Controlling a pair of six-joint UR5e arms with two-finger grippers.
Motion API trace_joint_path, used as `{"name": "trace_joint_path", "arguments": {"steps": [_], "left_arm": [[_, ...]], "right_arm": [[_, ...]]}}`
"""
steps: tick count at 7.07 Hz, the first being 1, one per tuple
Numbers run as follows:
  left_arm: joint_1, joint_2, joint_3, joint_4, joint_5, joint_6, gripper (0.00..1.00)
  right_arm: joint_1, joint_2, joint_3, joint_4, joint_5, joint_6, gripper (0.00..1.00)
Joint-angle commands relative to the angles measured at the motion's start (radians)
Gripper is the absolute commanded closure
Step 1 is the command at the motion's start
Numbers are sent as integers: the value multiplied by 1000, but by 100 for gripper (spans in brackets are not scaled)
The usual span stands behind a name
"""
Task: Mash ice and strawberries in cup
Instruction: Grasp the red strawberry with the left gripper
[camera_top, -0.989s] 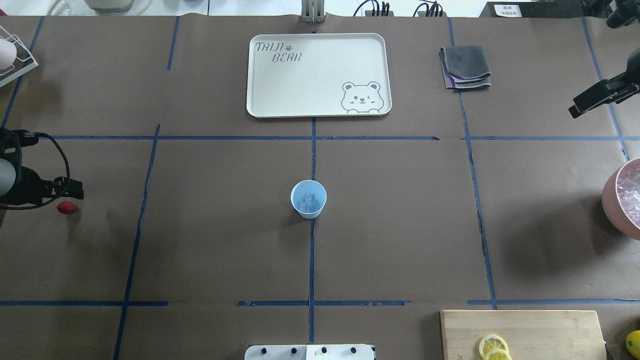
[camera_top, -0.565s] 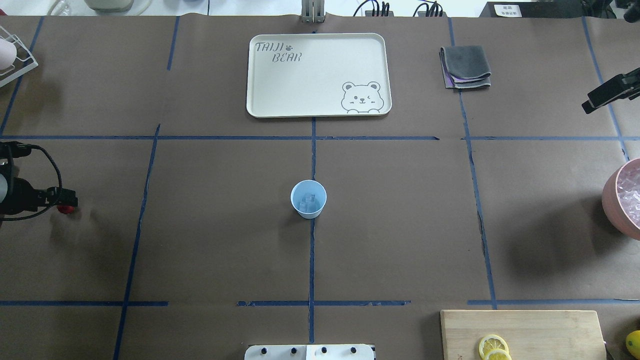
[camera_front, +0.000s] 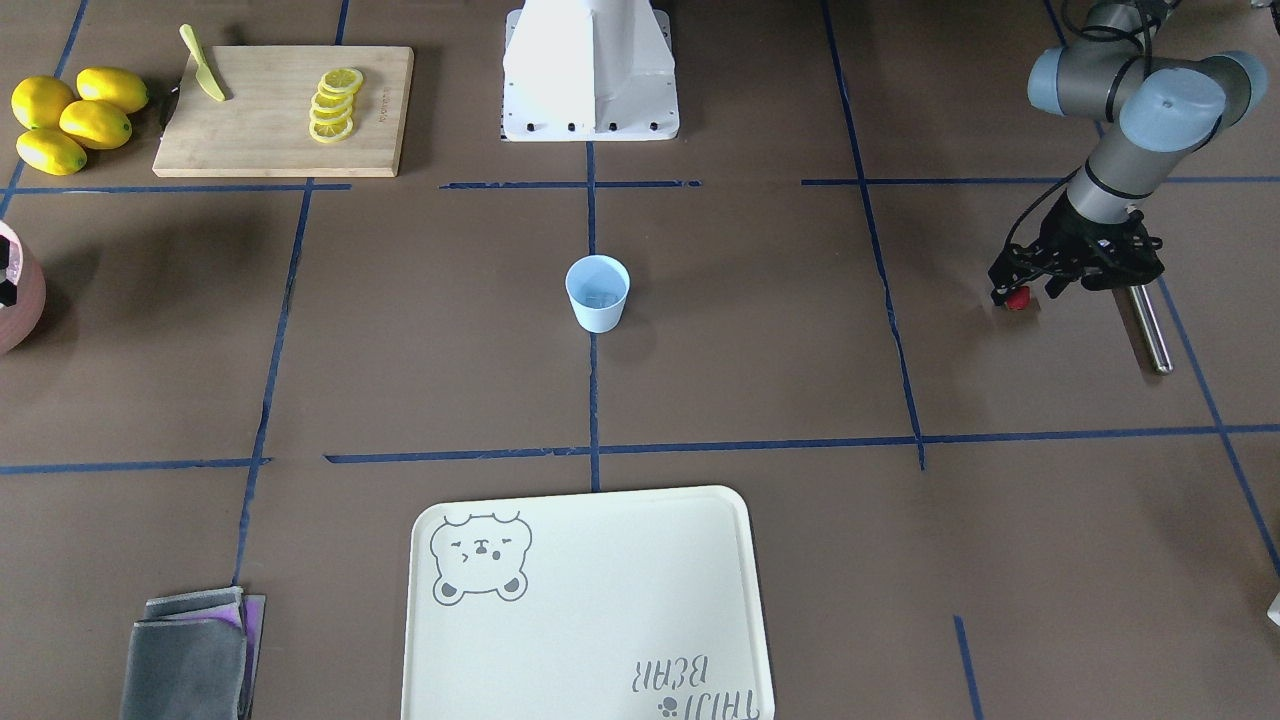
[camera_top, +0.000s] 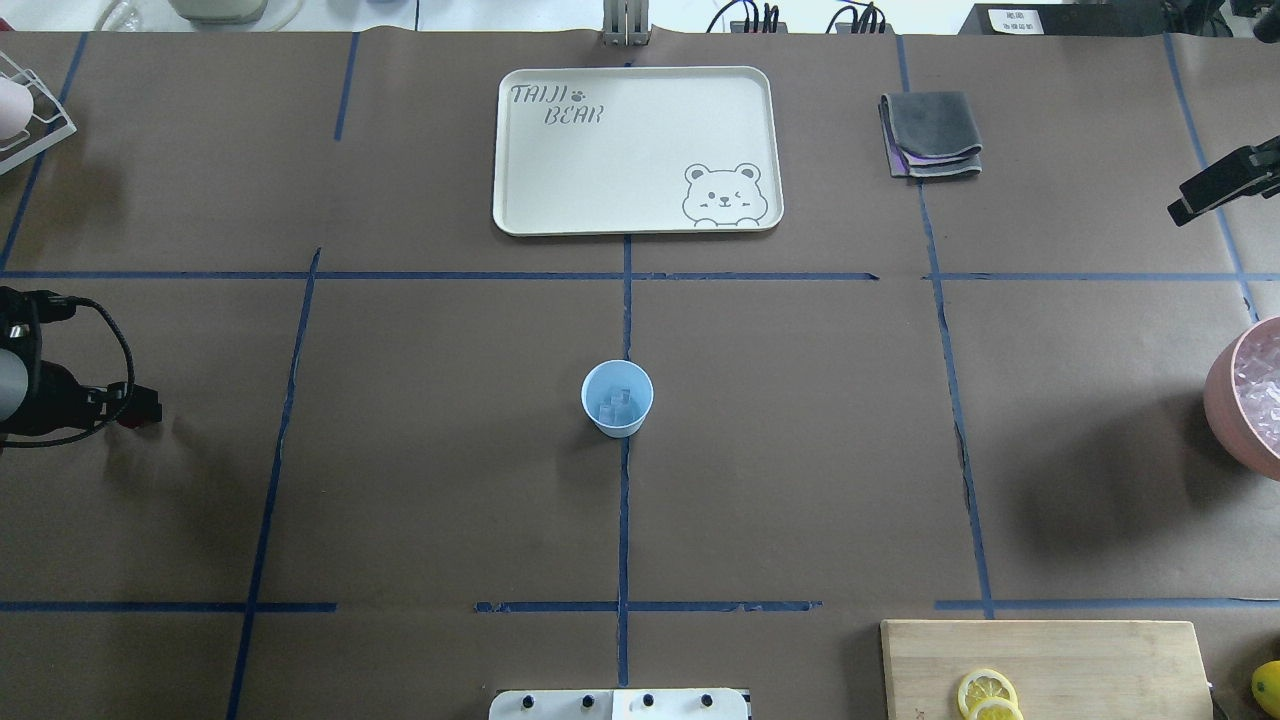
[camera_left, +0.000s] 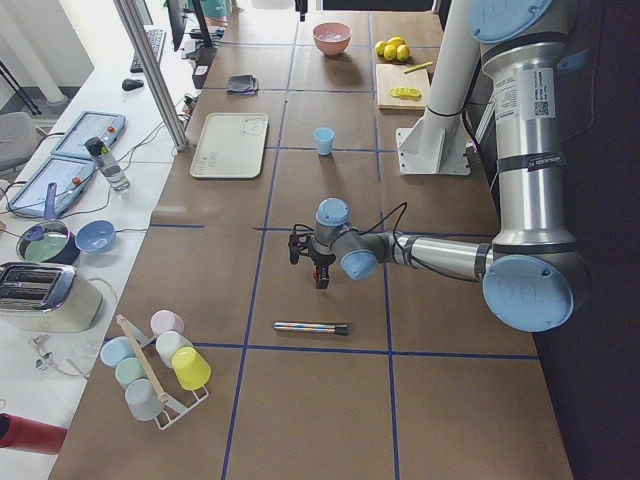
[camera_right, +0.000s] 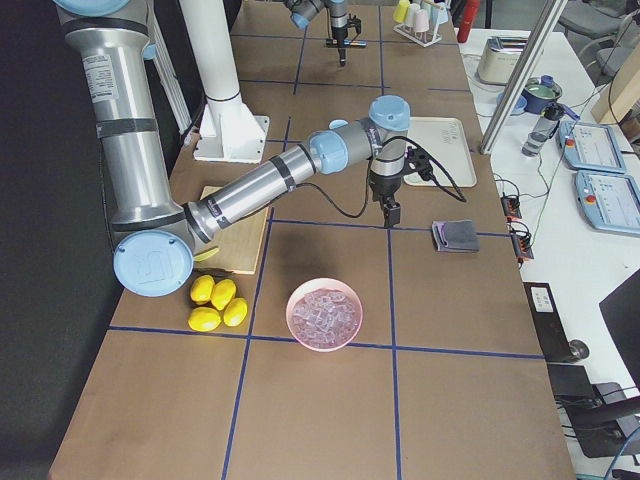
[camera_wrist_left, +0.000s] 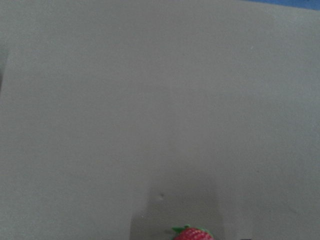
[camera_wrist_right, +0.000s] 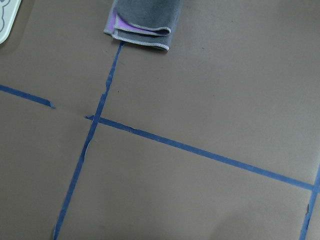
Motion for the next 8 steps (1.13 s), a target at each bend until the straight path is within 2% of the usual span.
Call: {"name": "trace_joint_path", "arguments": {"steps": [1, 5, 6, 8], "left_arm": [[3, 1, -6, 0, -2, 2, 31], [0, 10, -8, 2, -5, 10, 47], [-1, 10, -9, 2, -5, 10, 56], [-4, 10, -20, 2, -2, 8, 81]], "right_arm": [[3, 0, 0, 0, 2, 0, 0], [3, 3, 2, -2, 4, 1, 0], [3, 3, 2, 0, 4, 1, 0], [3, 0, 3, 0, 5, 1, 0]]}}
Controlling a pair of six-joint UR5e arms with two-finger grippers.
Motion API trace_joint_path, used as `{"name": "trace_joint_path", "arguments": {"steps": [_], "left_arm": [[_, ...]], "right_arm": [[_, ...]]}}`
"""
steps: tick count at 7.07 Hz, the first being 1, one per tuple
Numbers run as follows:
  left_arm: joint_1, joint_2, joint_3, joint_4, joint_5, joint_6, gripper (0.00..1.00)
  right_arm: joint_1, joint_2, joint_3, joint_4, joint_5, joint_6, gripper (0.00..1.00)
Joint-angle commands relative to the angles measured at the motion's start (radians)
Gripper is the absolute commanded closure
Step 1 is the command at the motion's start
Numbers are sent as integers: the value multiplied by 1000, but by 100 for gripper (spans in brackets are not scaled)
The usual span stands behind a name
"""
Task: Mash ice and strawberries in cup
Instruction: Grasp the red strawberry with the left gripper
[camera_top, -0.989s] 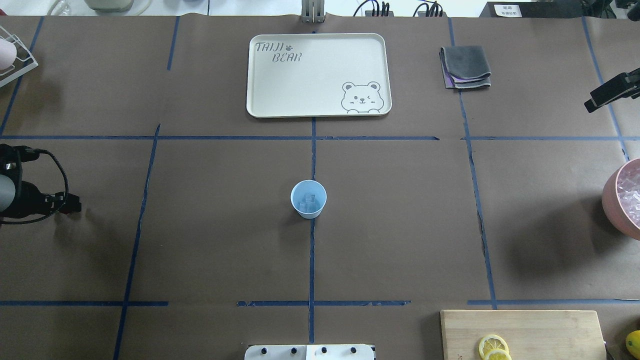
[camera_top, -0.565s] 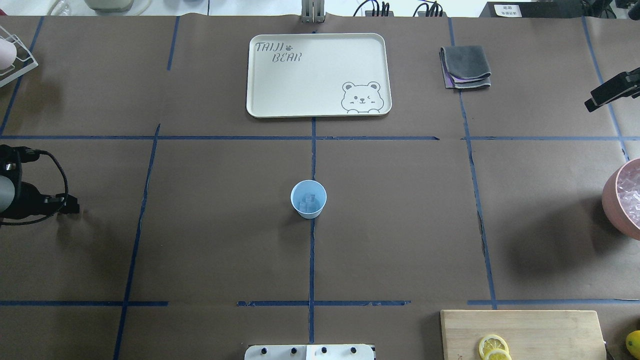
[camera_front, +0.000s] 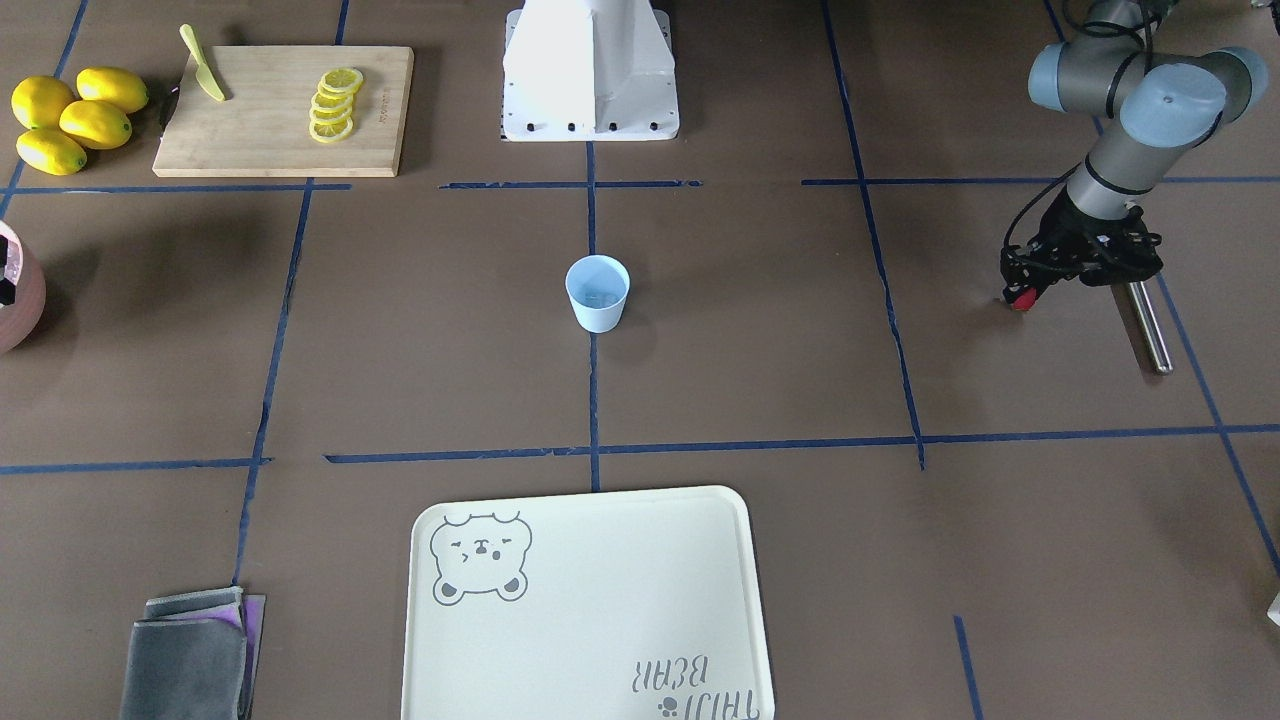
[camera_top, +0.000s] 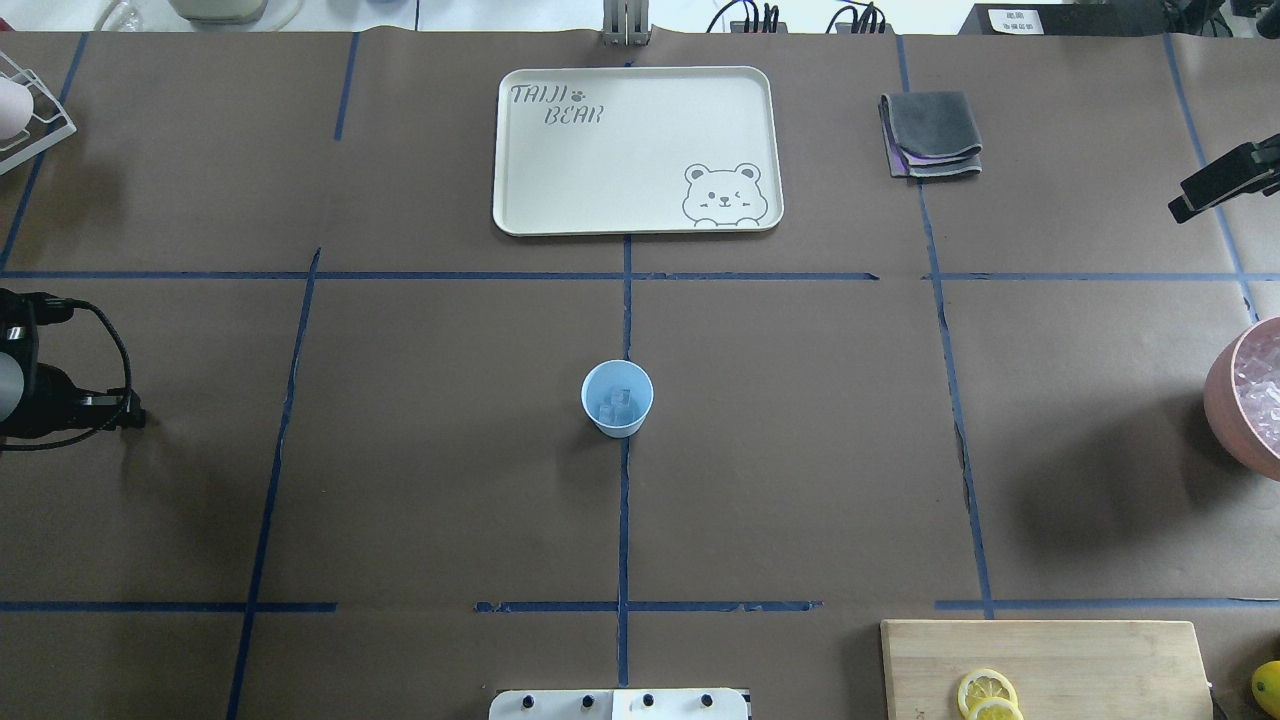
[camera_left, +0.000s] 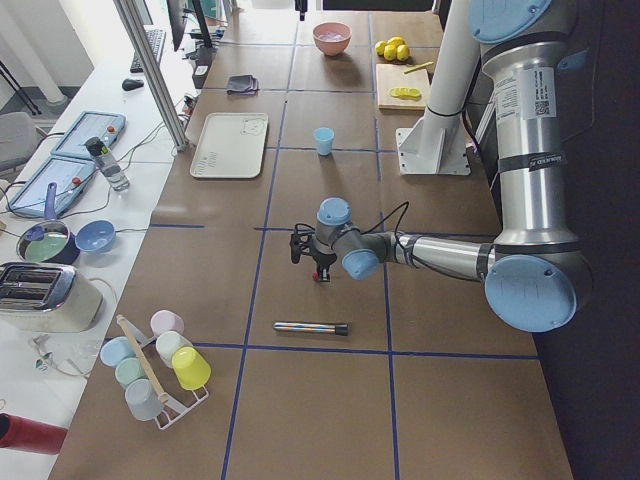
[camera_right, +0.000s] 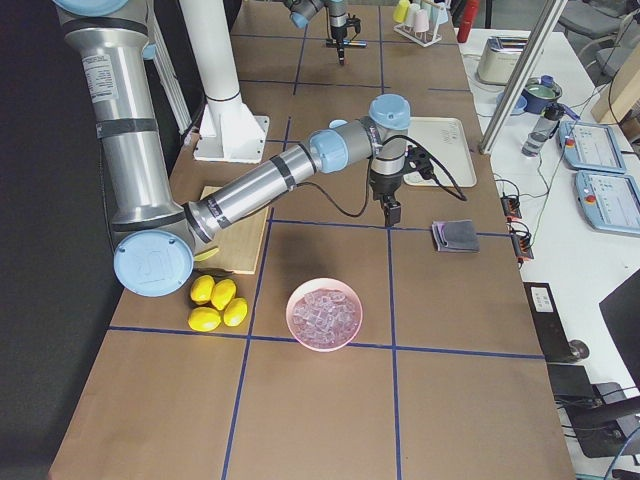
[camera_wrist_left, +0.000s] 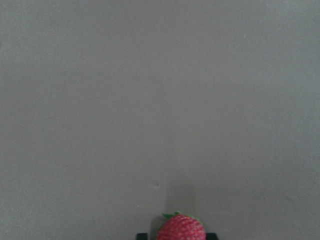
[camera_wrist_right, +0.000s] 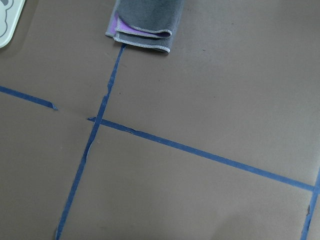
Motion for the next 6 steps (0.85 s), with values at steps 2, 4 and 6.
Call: {"name": "trace_joint_path", "arguments": {"steps": [2, 4, 6], "left_arm": [[-11, 8, -51, 18, -8, 4, 98], [-39, -15, -242, 300, -65, 6, 99], [-34, -259, -344, 688, -65, -5, 99]], "right_arm": [[0, -5, 4, -1, 7, 0, 0], [17, -28, 2, 0, 19, -1, 0], [69, -66, -5, 2, 63, -58, 0]]}}
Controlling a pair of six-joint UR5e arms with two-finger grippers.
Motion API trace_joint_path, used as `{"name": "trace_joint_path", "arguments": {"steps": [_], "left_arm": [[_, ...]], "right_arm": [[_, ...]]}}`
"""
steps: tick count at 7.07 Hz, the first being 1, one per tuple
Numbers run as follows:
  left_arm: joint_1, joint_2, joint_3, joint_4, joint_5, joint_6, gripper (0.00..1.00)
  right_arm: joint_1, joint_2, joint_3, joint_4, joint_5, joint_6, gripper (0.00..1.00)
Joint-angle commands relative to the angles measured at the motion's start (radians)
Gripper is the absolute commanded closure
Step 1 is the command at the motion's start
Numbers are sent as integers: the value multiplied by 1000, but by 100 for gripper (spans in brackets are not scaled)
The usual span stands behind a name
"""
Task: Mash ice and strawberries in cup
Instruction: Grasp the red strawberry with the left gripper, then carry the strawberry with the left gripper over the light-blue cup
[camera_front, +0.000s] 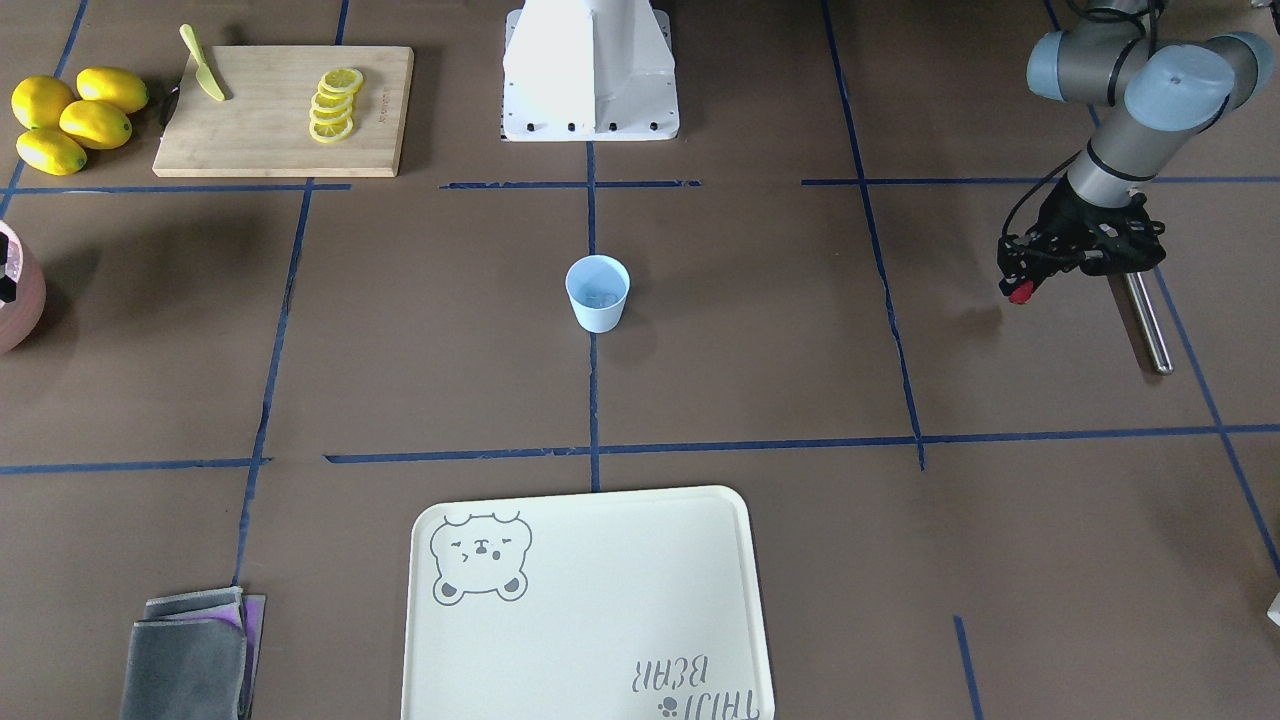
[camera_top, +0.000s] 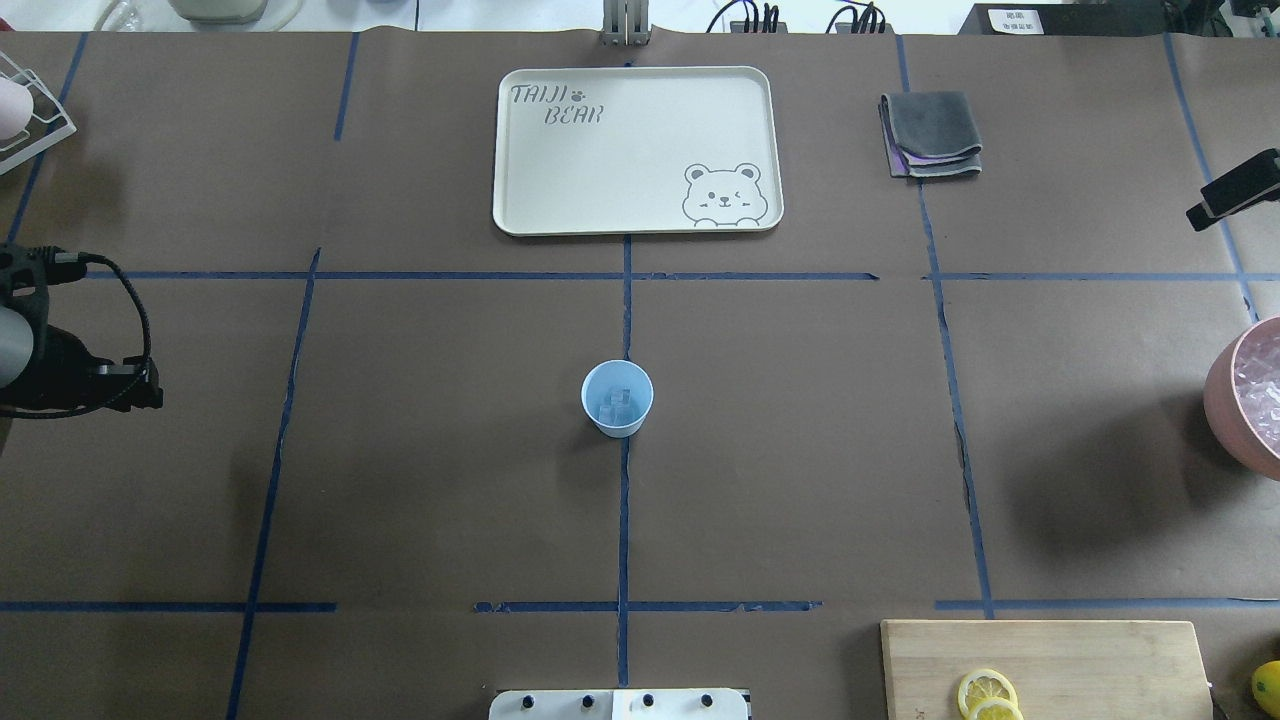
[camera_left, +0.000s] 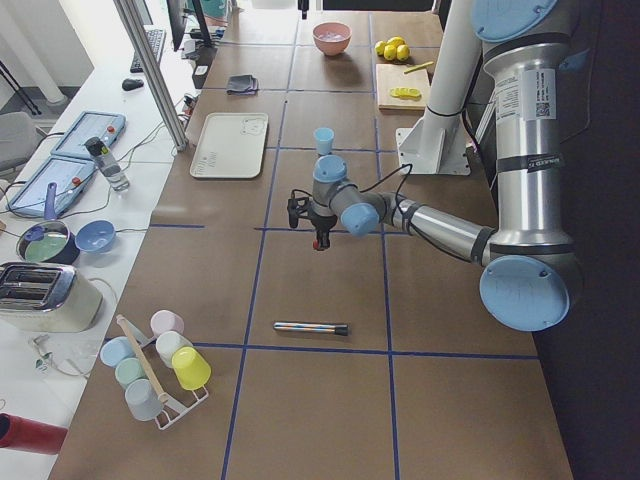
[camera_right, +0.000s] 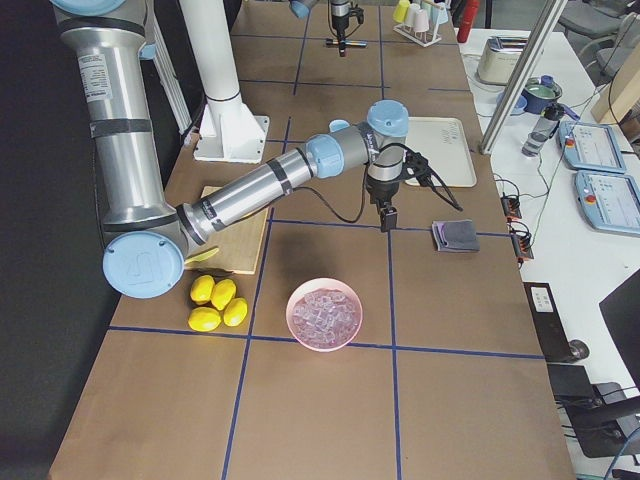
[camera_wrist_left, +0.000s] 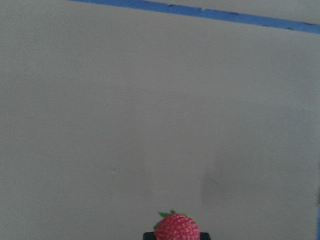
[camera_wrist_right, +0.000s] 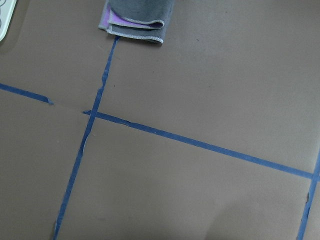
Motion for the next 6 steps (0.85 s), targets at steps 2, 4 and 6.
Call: {"name": "trace_joint_path", "arguments": {"steps": [2, 4, 6], "left_arm": [[66, -514, -62, 655, -3, -16, 98], [183, -646, -18, 669, 1, -175, 98], [238, -815, 177, 574, 6, -214, 98]], "right_arm": [[115, -42, -96, 1, 67, -173, 0], [204, -43, -207, 2, 124, -312, 0], [211, -39, -207, 2, 124, -309, 0]]}}
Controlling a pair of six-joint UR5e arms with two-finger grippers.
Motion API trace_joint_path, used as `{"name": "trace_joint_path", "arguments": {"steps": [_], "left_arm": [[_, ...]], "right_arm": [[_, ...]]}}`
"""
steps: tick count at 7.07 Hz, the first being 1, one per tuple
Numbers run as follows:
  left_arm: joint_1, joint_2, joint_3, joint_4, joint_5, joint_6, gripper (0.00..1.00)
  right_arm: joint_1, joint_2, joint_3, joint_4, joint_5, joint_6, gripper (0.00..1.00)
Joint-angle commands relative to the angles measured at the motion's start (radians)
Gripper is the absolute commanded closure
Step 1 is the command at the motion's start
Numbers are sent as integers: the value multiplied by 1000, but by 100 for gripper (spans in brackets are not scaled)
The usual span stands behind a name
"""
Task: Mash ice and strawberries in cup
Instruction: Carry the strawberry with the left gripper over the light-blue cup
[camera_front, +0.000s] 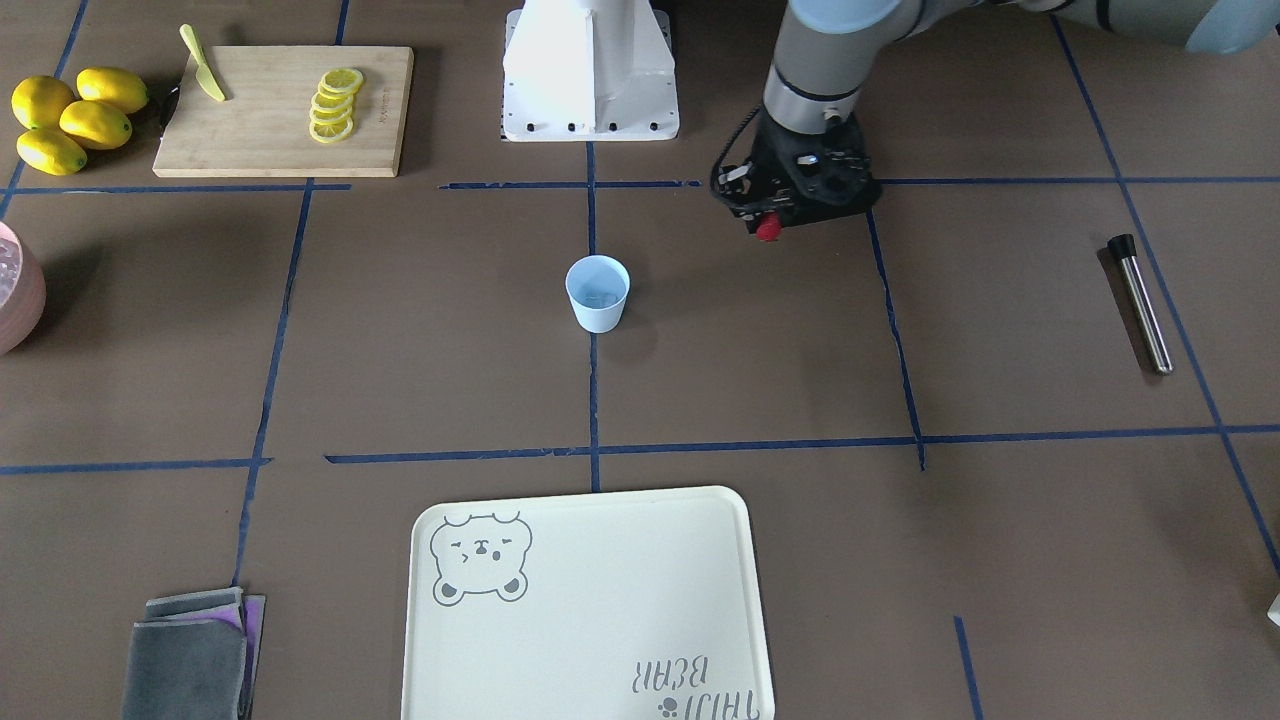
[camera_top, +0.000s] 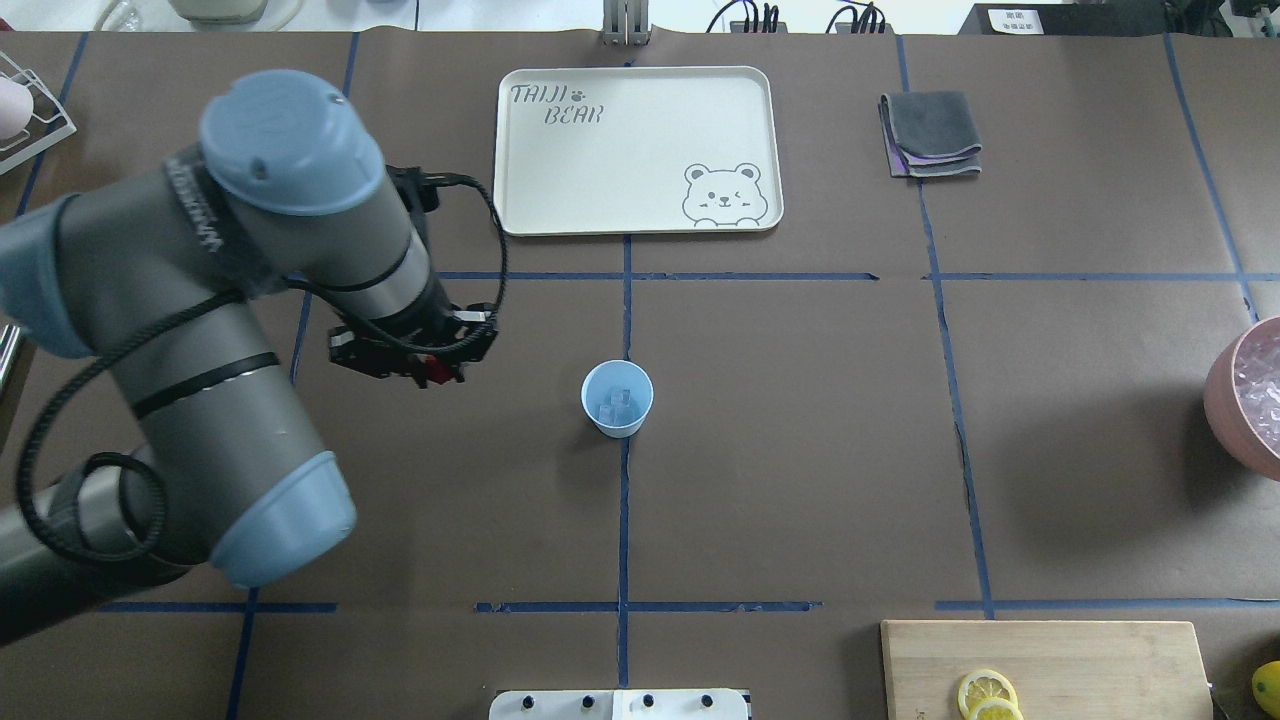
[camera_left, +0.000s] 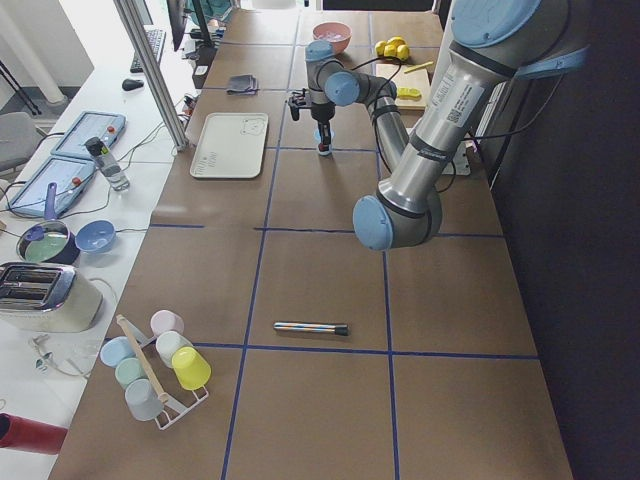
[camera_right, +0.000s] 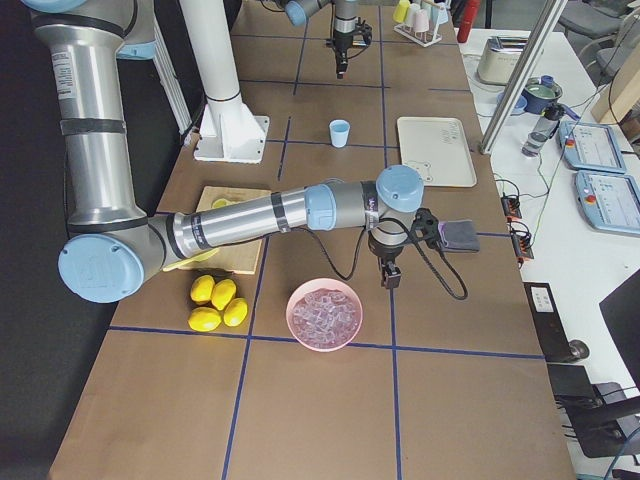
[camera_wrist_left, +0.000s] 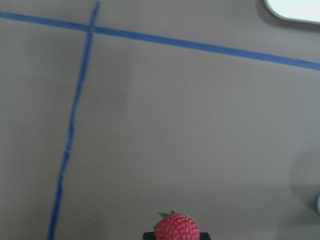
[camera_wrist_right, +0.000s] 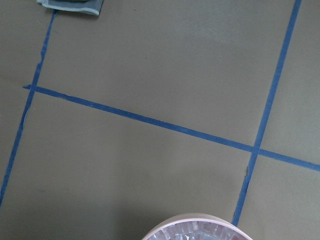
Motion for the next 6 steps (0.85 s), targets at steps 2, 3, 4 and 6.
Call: {"name": "trace_joint_path", "arguments": {"steps": [2, 3, 4, 6], "left_arm": [[60, -139, 216, -178, 3, -51, 98], [71, -172, 241, -179, 3, -51, 98], [86, -190, 258, -201, 3, -58, 97], [96, -212, 337, -268, 4, -75, 97]], "right_arm": [[8, 7, -8, 2, 3, -6, 0], [8, 7, -8, 2, 3, -6, 0], [7, 9, -8, 2, 3, -6, 0], [8, 9, -7, 3, 2, -6, 0]]}}
